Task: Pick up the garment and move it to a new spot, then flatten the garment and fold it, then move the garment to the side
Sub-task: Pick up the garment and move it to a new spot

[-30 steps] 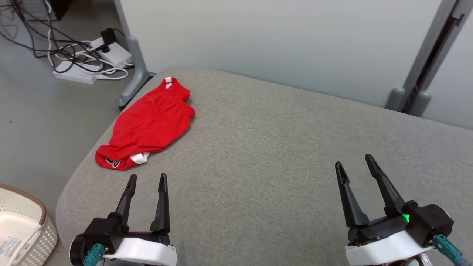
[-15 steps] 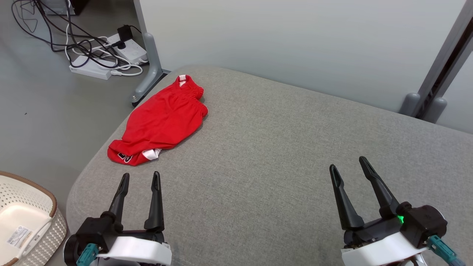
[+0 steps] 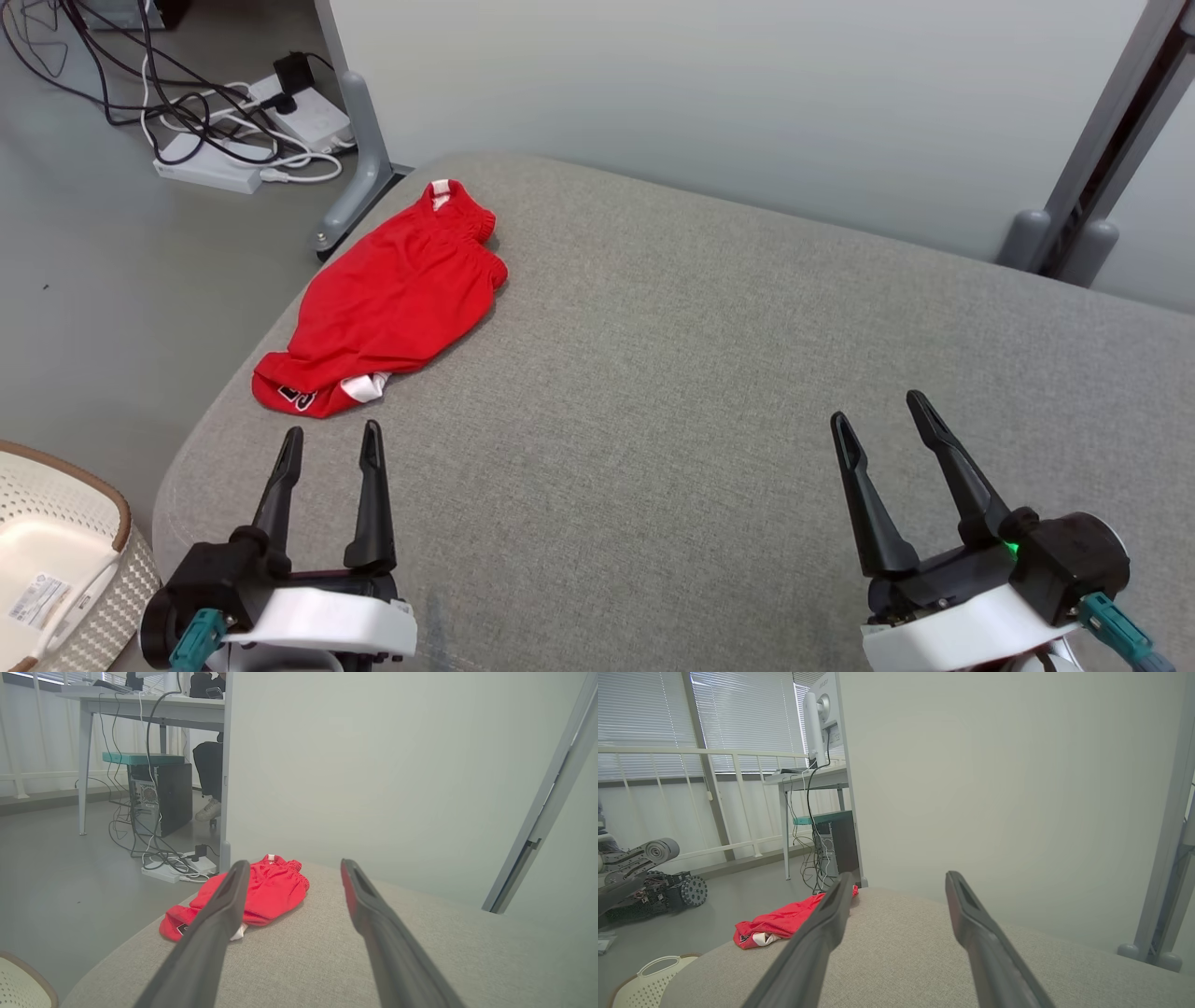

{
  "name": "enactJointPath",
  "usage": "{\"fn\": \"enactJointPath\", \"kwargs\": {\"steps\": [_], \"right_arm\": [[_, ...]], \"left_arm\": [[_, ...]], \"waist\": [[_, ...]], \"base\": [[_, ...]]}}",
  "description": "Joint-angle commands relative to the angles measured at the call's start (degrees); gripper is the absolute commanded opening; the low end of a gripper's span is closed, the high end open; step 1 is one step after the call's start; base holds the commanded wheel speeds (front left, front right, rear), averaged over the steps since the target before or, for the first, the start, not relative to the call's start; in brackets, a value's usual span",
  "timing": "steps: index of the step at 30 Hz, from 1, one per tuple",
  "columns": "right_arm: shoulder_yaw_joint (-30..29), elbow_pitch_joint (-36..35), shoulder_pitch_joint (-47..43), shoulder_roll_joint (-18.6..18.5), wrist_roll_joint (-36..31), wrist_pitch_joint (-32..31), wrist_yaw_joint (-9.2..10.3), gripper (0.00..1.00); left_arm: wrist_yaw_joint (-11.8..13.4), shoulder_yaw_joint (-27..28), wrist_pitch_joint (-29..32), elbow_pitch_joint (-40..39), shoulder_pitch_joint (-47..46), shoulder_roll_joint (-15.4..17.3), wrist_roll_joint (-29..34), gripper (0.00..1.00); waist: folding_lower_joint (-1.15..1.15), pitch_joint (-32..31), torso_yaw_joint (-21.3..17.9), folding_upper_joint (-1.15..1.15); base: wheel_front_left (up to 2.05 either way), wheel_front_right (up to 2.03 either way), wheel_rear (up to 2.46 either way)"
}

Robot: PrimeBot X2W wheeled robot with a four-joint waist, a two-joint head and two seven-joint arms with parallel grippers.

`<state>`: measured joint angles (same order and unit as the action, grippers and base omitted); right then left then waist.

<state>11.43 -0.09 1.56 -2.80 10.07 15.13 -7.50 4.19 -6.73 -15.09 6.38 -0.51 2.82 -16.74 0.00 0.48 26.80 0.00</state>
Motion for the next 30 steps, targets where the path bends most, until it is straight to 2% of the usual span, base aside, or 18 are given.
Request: {"fn": "enactJointPath", "kwargs": {"steps": [1, 10, 14, 18, 19, 21, 30], "right_arm": [[-0.13, -0.37, 0.56, -0.24, -0.47, 0.04, 0.02, 1.0], [0.59, -2.26, 4.22, -0.83, -4.91, 0.04, 0.02, 1.0], [1.42, -4.6, 6.86, -2.19, -6.43, -0.69, 0.02, 1.0], [2.17, -7.81, 8.95, -3.73, -7.78, -2.88, 0.02, 1.0], [2.92, -10.08, 10.21, -4.94, -8.28, -4.36, 0.02, 1.0], [3.22, -11.3, 10.87, -5.77, -8.4, -5.16, 0.02, 1.0], [4.66, -14.21, 12.94, -7.21, -8.87, -7.44, 0.02, 1.0]], "left_arm": [[0.31, 0.51, -0.05, -0.28, -1.05, 0.18, -0.2, 1.0], [-0.45, 3.0, -0.04, 3.8, -6.75, 0.55, 0.84, 1.0], [-0.74, 3.97, 0.8, 9.38, -12.71, 3.02, 1.62, 1.0], [-1.63, 4.46, 5.79, 14.62, -20.33, 5.69, 0.98, 1.0], [-2.36, 5.2, 10.98, 18.59, -25.96, 6.64, -1.11, 1.0], [-2.99, 5.02, 14.41, 21.63, -29.43, 7.63, -1.54, 1.0], [-5.61, 4.05, 22.48, 35.49, -42.62, 11.07, -2.29, 1.0]], "waist": [[0.0, 0.8, -0.15, 0.0], [0.0, 9.32, -1.25, 0.0], [0.0, 14.55, -2.32, 0.0], [0.0, 19.38, -3.21, 0.0], [0.0, 22.17, -3.89, 0.0], [0.0, 23.55, -4.35, 0.0], [0.0, 28.14, -7.26, 0.0]], "base": [[0.0, 0.0, 0.0], [0.0, 0.0, 0.0], [0.0, 0.0, 0.0], [0.0, 0.0, 0.0], [0.0, 0.0, 0.0], [0.0, 0.0, 0.0], [0.0, 0.0, 0.0]]}}
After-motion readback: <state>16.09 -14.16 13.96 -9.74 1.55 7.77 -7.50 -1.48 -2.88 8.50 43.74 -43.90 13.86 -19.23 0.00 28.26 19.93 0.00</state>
